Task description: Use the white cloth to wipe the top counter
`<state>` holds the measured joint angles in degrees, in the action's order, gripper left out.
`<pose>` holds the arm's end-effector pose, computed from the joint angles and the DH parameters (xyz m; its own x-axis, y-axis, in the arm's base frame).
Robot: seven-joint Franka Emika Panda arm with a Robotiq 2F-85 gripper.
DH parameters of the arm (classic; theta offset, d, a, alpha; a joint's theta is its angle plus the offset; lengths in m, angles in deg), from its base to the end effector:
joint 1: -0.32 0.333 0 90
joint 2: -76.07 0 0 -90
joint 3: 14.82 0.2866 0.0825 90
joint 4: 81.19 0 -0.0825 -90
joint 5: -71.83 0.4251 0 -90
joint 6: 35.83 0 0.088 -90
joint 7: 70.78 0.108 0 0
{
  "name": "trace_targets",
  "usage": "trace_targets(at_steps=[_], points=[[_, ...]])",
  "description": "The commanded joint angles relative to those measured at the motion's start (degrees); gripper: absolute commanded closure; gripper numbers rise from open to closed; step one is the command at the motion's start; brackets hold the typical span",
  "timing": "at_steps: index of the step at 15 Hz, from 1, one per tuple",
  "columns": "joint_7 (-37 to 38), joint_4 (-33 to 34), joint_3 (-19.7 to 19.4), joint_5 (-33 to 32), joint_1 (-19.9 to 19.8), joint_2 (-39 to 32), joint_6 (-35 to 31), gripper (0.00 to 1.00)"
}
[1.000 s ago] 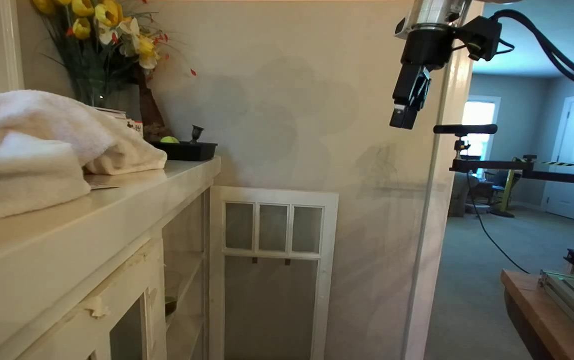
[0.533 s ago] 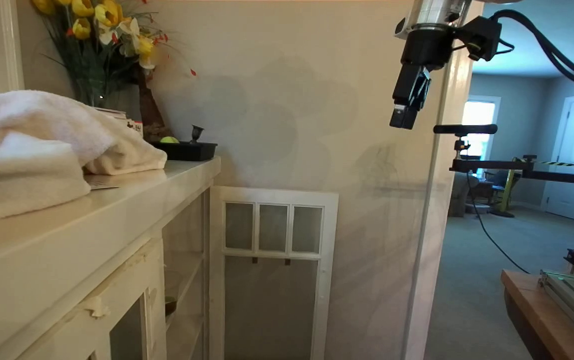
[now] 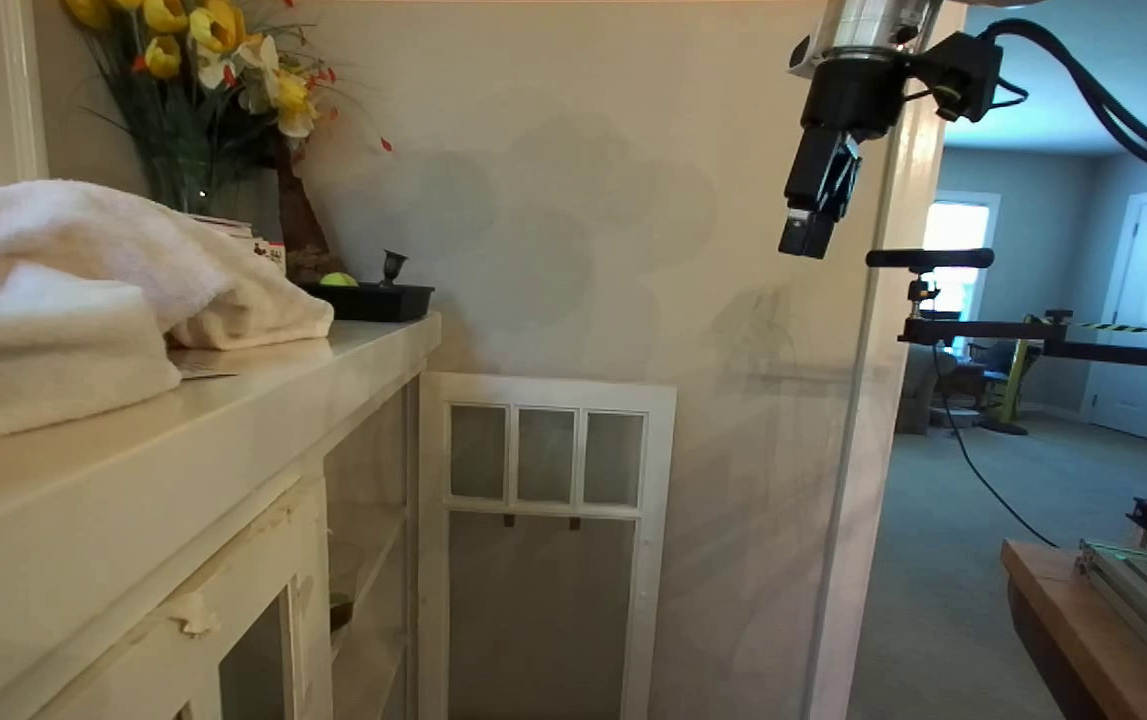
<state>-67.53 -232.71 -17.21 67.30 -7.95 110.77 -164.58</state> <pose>0.4222 -0.0804 0.4098 0.9603 -0.1857 0.2080 -0.1970 -0.9798 0.0350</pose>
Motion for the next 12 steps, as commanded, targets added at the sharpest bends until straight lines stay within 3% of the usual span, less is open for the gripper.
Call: trace_targets(at_steps=[1, 4, 12], points=[[0.1, 0.1, -0.3, -0.2, 0.3, 0.0, 0.2, 0.0], [0.6, 0.4, 0.0, 0.1, 0.5, -0.5, -0.3, 0.0], [-5.8, 5.3, 0.2, 1.2, 6.9, -6.1, -7.9, 0.0]])
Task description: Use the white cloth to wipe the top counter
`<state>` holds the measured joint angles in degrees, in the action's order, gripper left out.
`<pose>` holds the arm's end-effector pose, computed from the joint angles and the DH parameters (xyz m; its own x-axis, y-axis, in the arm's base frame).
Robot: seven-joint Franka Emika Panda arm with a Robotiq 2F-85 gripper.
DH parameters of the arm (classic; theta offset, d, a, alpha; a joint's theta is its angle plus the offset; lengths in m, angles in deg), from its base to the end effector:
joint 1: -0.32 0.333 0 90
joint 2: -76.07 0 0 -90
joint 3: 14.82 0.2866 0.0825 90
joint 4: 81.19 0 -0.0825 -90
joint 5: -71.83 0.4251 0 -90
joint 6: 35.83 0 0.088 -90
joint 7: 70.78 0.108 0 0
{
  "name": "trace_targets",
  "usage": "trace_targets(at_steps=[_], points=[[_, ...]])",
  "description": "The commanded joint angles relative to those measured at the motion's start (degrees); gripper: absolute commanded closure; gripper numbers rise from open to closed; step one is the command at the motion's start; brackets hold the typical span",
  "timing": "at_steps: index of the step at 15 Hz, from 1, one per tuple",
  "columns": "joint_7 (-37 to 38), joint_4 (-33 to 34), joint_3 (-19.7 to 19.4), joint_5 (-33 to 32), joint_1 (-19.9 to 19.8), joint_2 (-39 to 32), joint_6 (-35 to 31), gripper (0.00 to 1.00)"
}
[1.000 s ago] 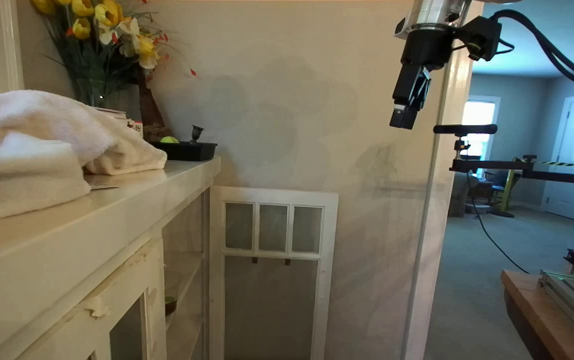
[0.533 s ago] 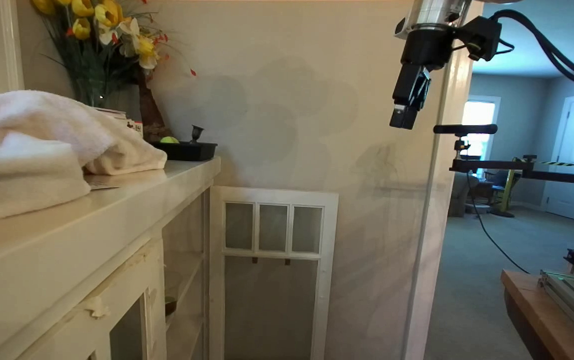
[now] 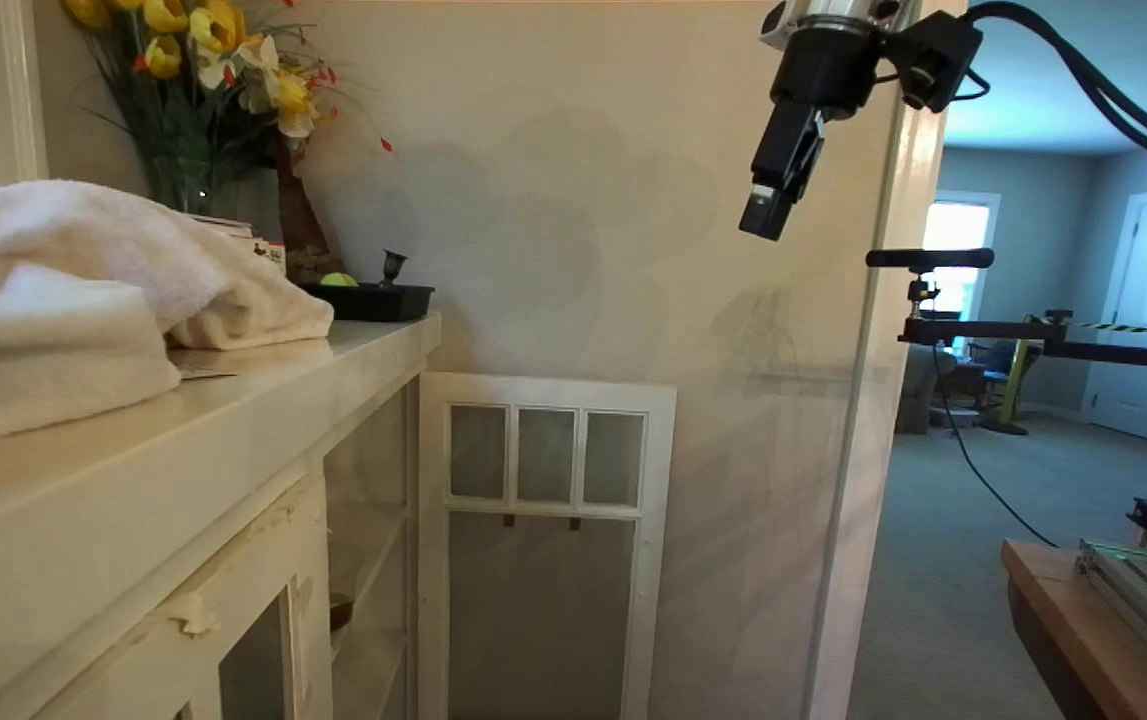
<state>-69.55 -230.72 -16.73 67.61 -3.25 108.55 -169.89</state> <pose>0.4455 -0.0432 0.4216 0.9543 -0.0619 0.2924 -0.0773 -0.9961 0.0414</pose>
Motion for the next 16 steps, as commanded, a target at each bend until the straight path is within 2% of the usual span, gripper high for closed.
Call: trace_targets(at_steps=[1, 7, 12, 14, 15, 16], points=[[-5.1, 4.1, -0.6, 1.2, 3.1, -5.1, -3.8, 0.0], [-12.2, 7.3, -1.1, 5.5, 9.4, -9.7, -12.2, 0.0], [-5.8, 7.7, 4.8, 12.0, 15.4, -13.2, -26.0, 0.0], [-3.2, 9.3, 7.1, 11.5, 16.1, -14.8, -29.0, 0.0], [-4.9, 7.0, 6.0, 10.3, 15.4, -12.5, -26.6, 0.0], [-4.4, 7.3, 6.8, 10.2, 15.6, -12.9, -27.1, 0.0]])
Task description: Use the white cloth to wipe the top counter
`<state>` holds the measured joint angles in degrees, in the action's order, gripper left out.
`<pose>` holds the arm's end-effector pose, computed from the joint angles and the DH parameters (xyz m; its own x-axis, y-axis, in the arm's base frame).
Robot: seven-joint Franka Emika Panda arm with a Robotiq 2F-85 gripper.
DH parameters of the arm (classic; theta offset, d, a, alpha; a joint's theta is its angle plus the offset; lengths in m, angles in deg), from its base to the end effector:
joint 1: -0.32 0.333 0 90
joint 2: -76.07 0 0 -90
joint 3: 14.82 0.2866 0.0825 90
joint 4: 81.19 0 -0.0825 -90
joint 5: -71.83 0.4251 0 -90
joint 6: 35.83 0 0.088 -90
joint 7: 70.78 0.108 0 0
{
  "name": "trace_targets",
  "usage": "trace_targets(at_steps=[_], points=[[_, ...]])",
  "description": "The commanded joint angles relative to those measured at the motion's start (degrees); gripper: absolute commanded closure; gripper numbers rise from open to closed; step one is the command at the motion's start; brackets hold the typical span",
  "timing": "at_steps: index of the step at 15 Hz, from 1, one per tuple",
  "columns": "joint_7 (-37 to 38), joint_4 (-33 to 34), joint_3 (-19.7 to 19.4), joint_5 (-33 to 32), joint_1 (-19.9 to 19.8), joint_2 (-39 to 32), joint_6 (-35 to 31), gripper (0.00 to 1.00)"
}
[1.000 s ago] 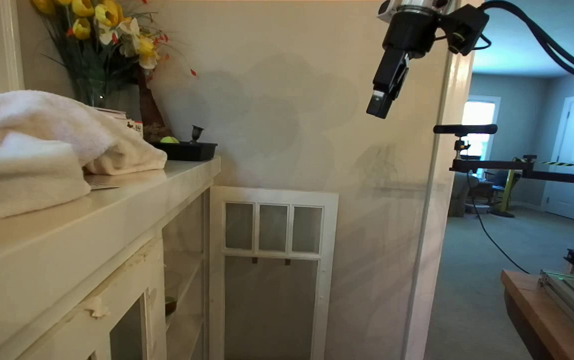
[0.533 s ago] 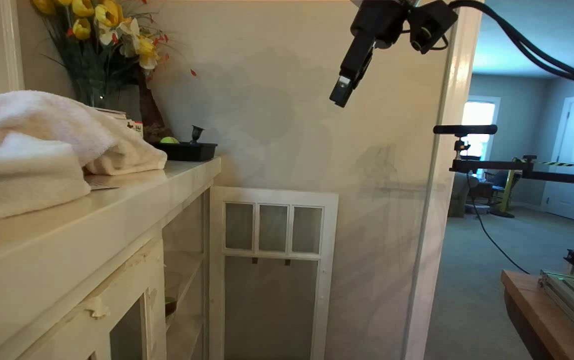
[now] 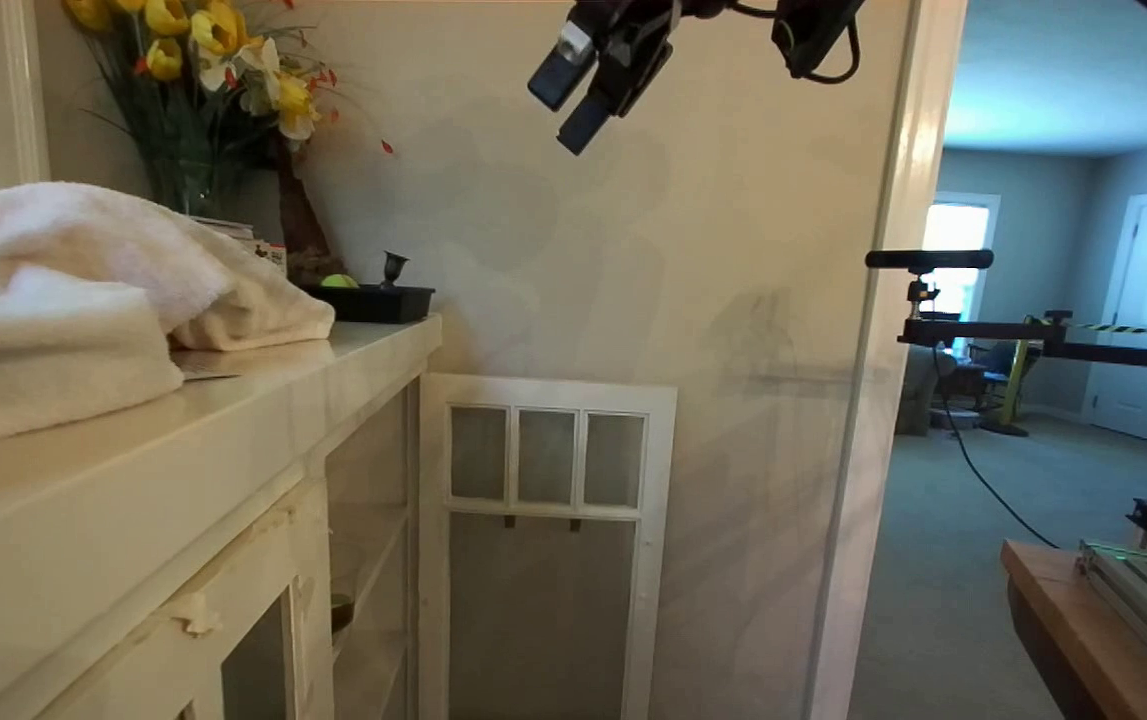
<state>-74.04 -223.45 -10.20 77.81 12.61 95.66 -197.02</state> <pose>0.4989 0.1469 0.4403 0.7566 0.2000 0.6225 0.2749 -0.9611 -0.0254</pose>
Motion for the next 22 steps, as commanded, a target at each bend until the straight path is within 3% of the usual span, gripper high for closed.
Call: trace_targets(at_steps=[1, 7, 12, 15, 18, 22], points=[[0.1, 0.0, 0.4, 0.0, -0.3, -0.1, 0.0, 0.0], [-0.1, 0.0, -0.3, 0.0, -0.6, -0.1, 0.1, 0.0], [-3.3, 2.6, -2.0, 0.0, -0.4, -6.2, -11.1, 0.0], [-7.9, 6.8, -5.2, 2.0, 2.9, -12.2, -17.3, 0.0], [-9.4, 13.3, -6.6, 3.1, 5.1, -17.6, -15.5, 0.0], [-6.4, 23.6, -5.5, 0.3, 4.1, -24.3, -10.3, 0.0]])
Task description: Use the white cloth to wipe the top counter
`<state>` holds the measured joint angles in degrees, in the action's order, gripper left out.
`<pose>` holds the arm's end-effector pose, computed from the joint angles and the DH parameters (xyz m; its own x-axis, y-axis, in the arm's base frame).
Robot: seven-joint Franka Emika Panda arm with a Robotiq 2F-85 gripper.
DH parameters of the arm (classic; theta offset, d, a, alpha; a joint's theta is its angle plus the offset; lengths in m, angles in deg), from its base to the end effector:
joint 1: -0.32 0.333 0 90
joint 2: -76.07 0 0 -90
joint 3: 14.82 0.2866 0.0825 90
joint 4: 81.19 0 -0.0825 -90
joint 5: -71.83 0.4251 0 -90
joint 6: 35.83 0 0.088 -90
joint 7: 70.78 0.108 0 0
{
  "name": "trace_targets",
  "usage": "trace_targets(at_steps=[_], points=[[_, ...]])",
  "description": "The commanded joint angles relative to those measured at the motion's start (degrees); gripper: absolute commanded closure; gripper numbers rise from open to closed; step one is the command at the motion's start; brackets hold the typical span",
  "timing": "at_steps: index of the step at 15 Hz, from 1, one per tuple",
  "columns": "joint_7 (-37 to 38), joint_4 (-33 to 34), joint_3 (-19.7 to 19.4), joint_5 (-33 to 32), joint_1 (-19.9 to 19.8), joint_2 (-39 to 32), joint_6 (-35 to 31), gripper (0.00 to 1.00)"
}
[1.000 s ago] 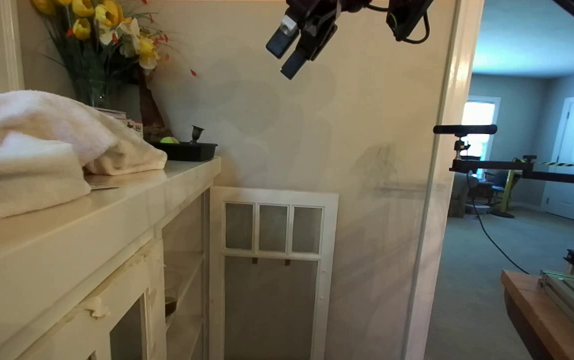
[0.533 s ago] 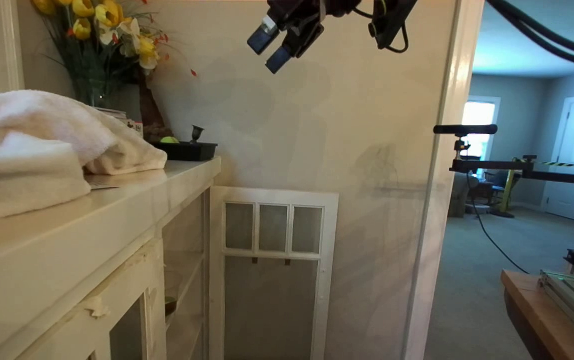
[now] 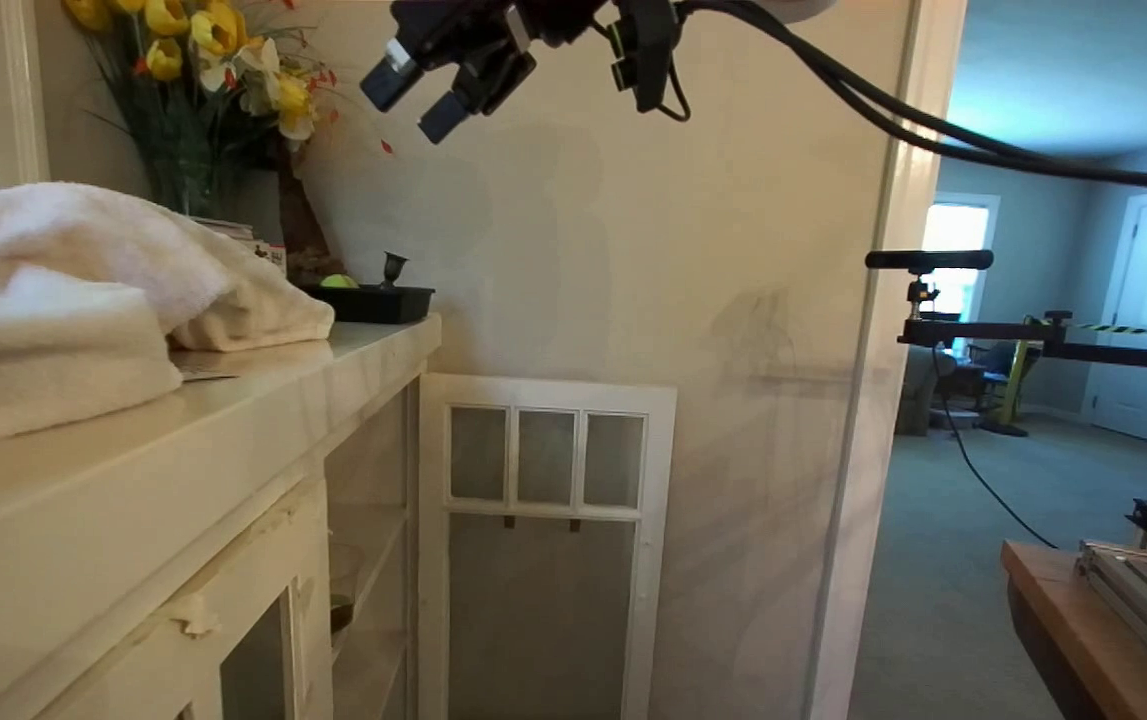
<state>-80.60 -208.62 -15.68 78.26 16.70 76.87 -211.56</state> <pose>0.5880 0.1540 0.4287 0.6132 0.2318 0.7552 0.3106 -0.9497 0.0393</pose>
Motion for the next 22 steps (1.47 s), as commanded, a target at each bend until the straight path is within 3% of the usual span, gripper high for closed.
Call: trace_targets(at_steps=[1, 2, 3, 4, 7, 8, 12, 22], points=[[1.6, 11.9, -0.2, -1.5, -0.1, -7.1, 6.7, 0.0], [3.3, 15.1, 2.9, -3.3, -3.6, -8.5, 9.2, 0.0], [3.9, 18.3, 3.1, -3.8, -3.9, -10.2, 11.3, 0.0], [5.1, 21.4, 0.2, -4.6, -1.1, -11.8, 13.4, 0.0], [8.8, 30.9, -0.7, -6.9, -0.5, -16.4, 21.4, 0.0], [10.1, 33.5, 2.2, -8.2, -3.1, -18.0, 23.5, 0.0], [12.1, 43.2, 3.5, -8.0, -3.3, -24.5, 30.5, 0.0], [11.1, 64.0, 6.3, -5.8, -3.8, -40.9, 39.1, 0.0]])
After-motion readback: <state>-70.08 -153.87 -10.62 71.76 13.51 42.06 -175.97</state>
